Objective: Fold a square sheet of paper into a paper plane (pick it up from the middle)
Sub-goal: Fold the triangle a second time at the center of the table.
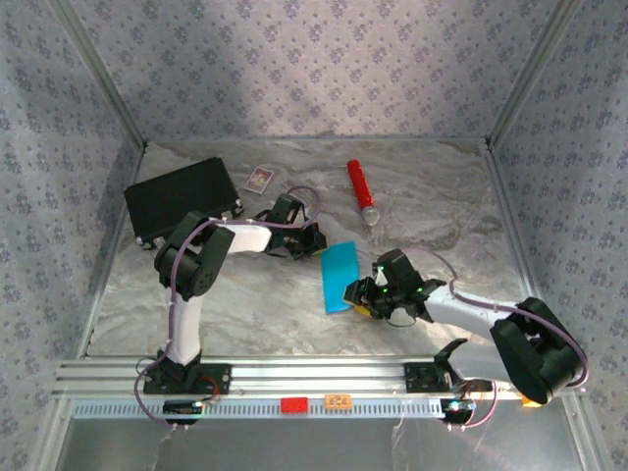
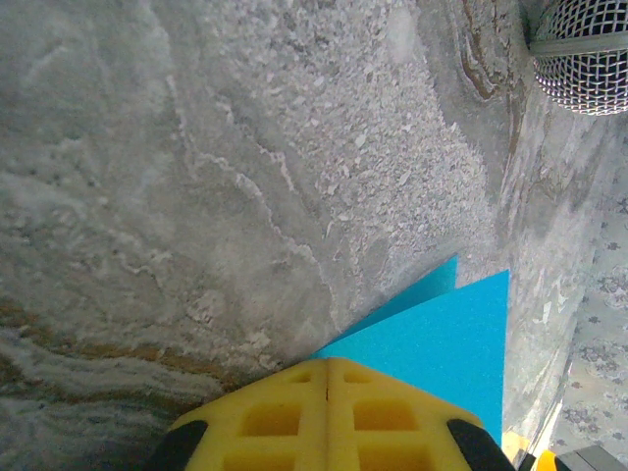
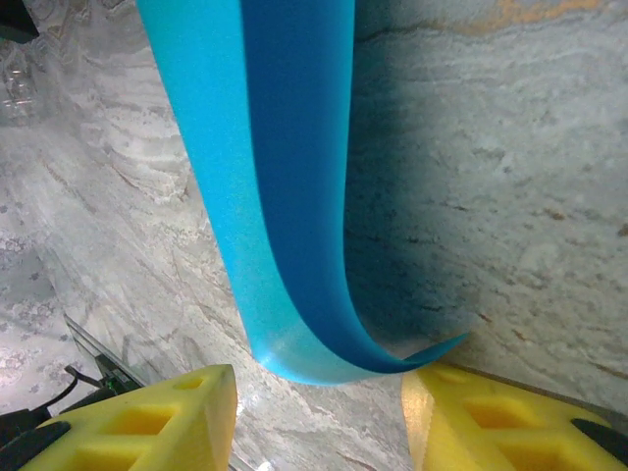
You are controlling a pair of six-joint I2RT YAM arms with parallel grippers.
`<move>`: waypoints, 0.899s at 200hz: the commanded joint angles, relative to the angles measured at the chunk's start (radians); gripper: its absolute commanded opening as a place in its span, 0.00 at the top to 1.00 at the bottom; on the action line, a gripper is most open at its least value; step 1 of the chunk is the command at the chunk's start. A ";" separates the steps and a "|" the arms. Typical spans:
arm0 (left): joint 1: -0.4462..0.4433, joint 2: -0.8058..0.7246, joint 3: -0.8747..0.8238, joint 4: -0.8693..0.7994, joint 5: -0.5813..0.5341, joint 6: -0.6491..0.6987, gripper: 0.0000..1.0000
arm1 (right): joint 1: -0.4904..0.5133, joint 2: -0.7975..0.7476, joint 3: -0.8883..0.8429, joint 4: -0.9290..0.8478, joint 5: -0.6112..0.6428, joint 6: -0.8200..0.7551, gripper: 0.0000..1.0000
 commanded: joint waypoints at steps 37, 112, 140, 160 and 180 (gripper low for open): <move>-0.029 0.053 -0.007 -0.062 -0.013 0.005 1.00 | 0.022 -0.101 0.018 -0.099 0.013 -0.032 0.50; -0.029 0.055 0.000 -0.072 -0.011 0.009 1.00 | 0.025 -0.068 0.087 -0.146 0.048 -0.112 0.50; -0.032 0.058 0.001 -0.076 -0.010 0.012 1.00 | -0.026 -0.004 0.124 -0.125 0.018 -0.173 0.48; -0.035 0.060 0.002 -0.076 -0.011 0.012 1.00 | -0.046 0.024 0.141 -0.099 -0.006 -0.207 0.45; -0.035 0.062 0.007 -0.078 -0.009 0.012 1.00 | -0.070 0.054 0.164 -0.085 -0.033 -0.248 0.43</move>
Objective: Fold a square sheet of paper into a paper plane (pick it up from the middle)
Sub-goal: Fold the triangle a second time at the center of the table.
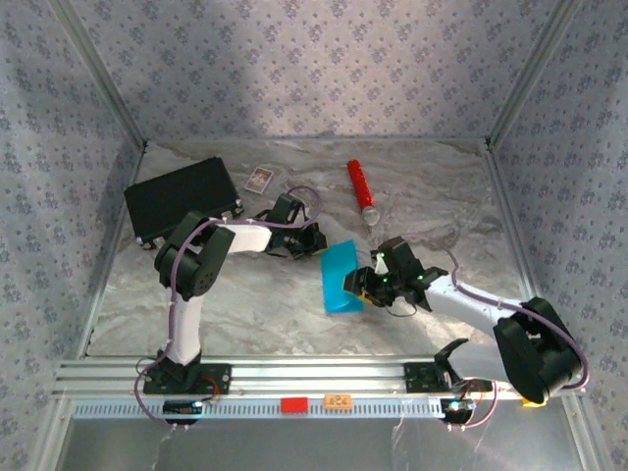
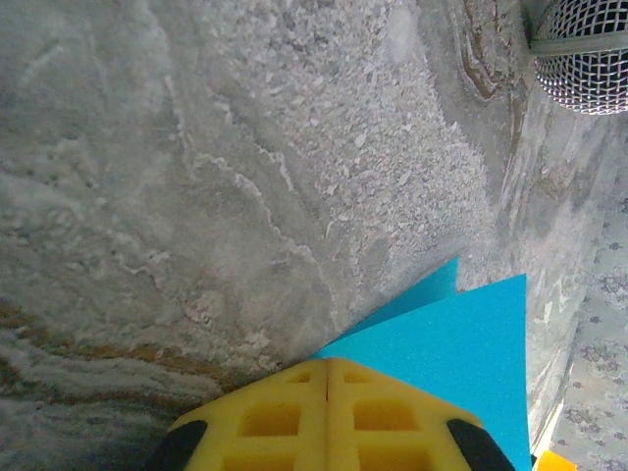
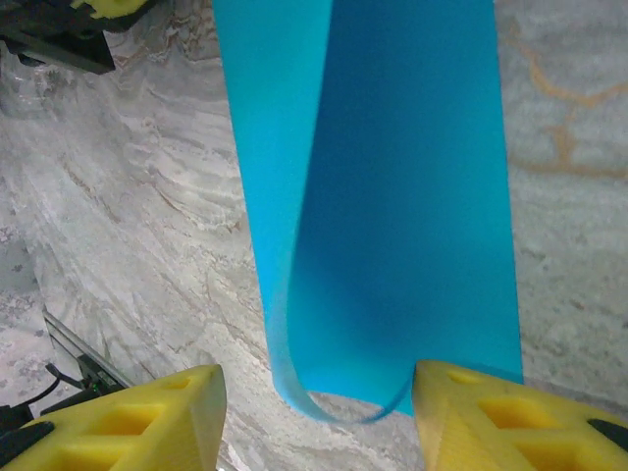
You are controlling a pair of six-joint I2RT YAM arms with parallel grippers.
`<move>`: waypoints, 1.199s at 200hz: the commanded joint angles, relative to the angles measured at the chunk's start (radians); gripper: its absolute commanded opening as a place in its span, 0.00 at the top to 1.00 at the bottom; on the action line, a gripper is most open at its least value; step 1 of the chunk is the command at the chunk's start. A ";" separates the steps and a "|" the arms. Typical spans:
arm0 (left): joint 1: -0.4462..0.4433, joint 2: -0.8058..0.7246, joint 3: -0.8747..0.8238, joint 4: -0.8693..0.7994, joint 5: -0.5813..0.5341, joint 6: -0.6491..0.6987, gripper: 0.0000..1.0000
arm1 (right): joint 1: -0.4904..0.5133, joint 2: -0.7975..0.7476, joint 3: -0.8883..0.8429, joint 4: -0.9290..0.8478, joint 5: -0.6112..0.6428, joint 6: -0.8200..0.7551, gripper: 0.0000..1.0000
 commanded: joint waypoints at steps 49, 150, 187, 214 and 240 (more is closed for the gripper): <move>-0.037 0.058 0.013 -0.074 -0.005 0.013 1.00 | -0.076 0.126 0.093 0.069 -0.115 -0.136 0.46; -0.046 -0.070 0.015 -0.036 0.003 0.027 0.78 | -0.120 0.247 0.082 0.133 -0.141 -0.123 0.84; -0.052 -0.194 -0.003 -0.093 -0.059 0.093 0.53 | -0.123 0.257 0.066 0.165 -0.111 -0.078 0.94; -0.064 -0.288 -0.052 -0.115 -0.127 0.147 0.44 | -0.125 0.259 0.058 0.185 -0.099 -0.046 0.95; -0.087 -0.366 -0.113 -0.113 -0.186 0.196 0.44 | -0.131 0.263 0.057 0.209 -0.119 -0.029 0.91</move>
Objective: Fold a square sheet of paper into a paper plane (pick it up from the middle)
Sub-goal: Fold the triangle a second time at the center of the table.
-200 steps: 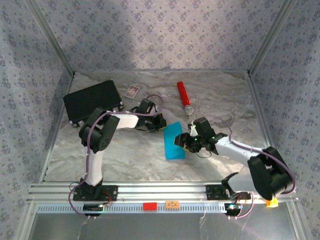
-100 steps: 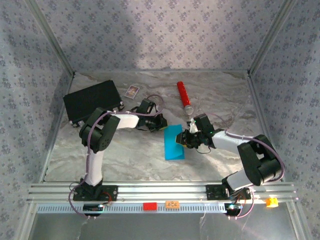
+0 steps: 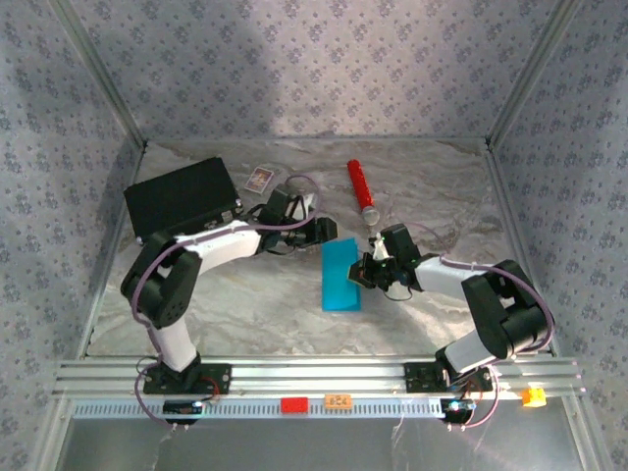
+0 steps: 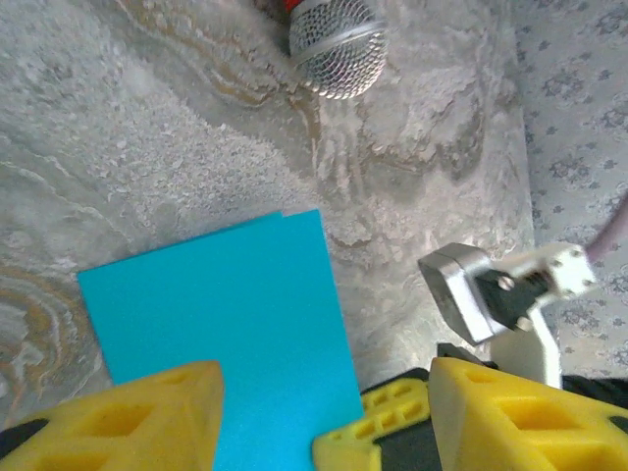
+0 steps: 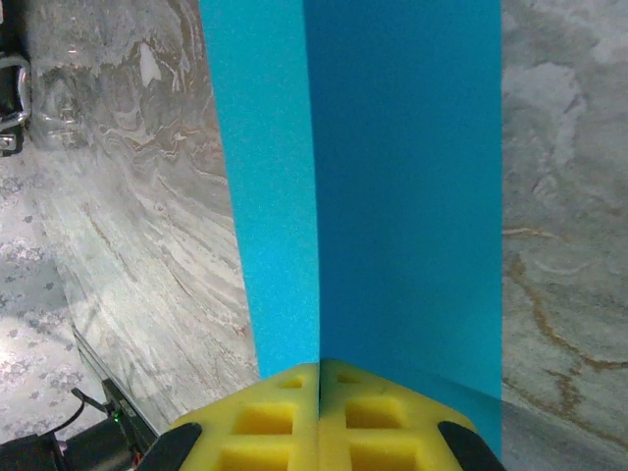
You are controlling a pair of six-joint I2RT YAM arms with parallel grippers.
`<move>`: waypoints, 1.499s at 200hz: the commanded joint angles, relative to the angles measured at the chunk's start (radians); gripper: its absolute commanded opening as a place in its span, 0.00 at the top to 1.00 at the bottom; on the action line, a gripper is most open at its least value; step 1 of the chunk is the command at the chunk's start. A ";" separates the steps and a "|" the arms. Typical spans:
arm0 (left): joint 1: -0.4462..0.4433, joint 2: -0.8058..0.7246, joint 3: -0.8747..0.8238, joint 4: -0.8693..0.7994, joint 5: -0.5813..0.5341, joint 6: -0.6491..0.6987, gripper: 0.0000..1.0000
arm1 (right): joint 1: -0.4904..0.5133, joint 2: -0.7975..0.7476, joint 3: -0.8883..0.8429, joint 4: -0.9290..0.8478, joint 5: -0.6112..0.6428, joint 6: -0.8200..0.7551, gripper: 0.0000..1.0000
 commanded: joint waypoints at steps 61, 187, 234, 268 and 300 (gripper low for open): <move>-0.235 -0.213 -0.227 0.072 -0.313 0.343 0.49 | -0.025 0.043 0.015 0.036 -0.067 0.022 0.83; -0.642 -0.063 -0.119 -0.099 -0.809 0.654 0.39 | -0.054 0.042 0.022 0.028 -0.093 0.030 0.87; -0.670 -0.015 -0.095 -0.122 -0.912 0.692 0.33 | -0.056 0.039 0.017 0.030 -0.090 0.035 0.87; -0.677 0.014 -0.072 -0.119 -0.957 0.693 0.32 | -0.058 0.041 0.017 0.031 -0.091 0.038 0.87; -0.677 0.022 -0.064 -0.116 -0.982 0.700 0.36 | -0.058 0.042 0.017 0.030 -0.091 0.039 0.86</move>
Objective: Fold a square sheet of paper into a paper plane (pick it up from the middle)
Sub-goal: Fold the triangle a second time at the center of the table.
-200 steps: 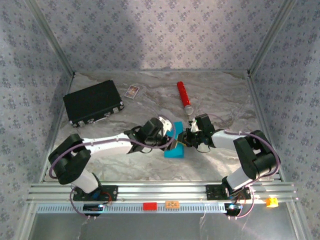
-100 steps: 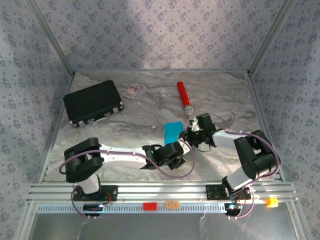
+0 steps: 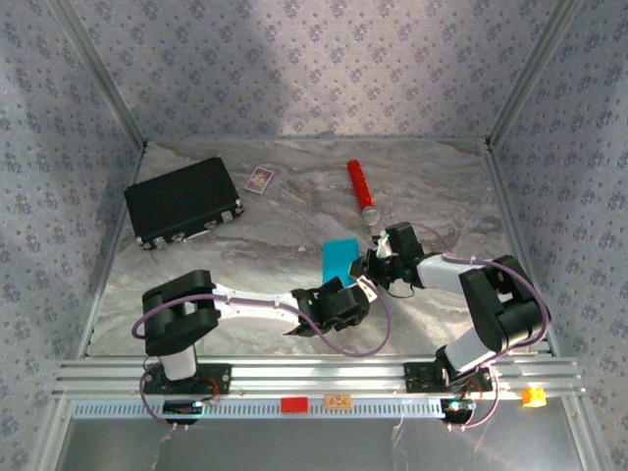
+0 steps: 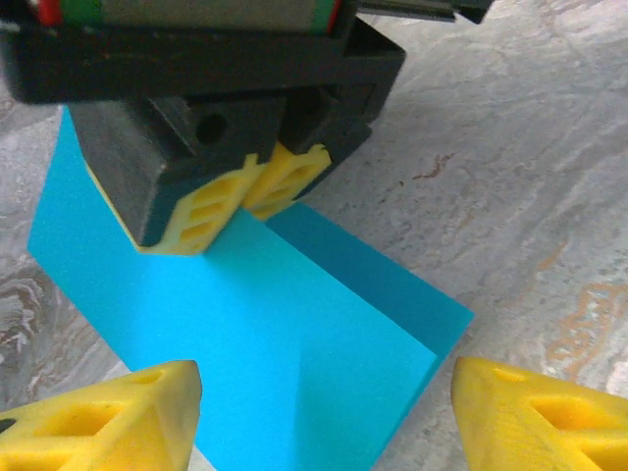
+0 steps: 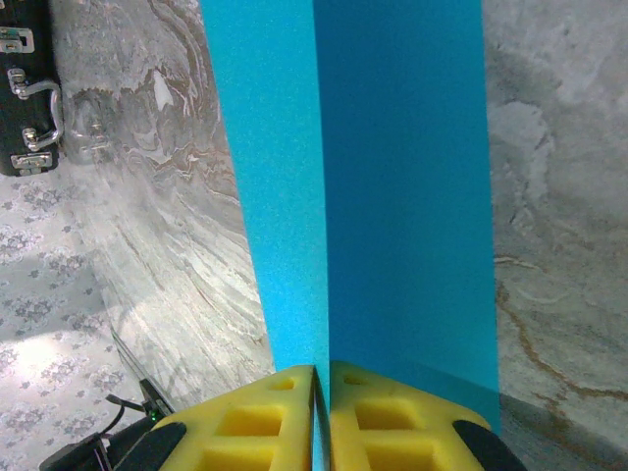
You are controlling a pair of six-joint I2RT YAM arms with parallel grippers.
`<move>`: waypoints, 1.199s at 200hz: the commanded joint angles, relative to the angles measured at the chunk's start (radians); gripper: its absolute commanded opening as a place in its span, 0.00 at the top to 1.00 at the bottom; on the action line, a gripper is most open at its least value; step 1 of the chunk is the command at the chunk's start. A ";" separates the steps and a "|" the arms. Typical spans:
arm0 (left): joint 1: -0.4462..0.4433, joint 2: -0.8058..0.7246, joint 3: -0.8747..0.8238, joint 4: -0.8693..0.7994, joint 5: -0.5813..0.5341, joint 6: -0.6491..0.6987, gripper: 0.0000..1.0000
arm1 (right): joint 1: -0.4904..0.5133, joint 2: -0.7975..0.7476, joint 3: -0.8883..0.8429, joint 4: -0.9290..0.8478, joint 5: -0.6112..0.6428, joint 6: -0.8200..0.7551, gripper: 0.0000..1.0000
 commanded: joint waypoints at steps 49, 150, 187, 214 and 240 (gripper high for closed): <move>-0.009 0.004 0.025 -0.007 -0.033 0.025 0.58 | -0.010 0.006 0.015 -0.006 -0.013 0.016 0.84; 0.061 -0.076 -0.029 0.031 0.163 -0.056 1.00 | -0.038 -0.051 -0.005 -0.034 0.005 0.007 0.79; 0.174 -0.135 -0.093 0.103 0.418 -0.167 1.00 | -0.077 -0.113 -0.024 -0.097 0.026 -0.019 0.75; 0.244 -0.139 -0.126 0.162 0.578 -0.233 1.00 | -0.101 -0.178 -0.045 -0.145 0.046 -0.026 0.74; 0.301 -0.126 -0.148 0.223 0.691 -0.298 1.00 | -0.096 -0.246 -0.066 -0.199 0.058 -0.037 0.76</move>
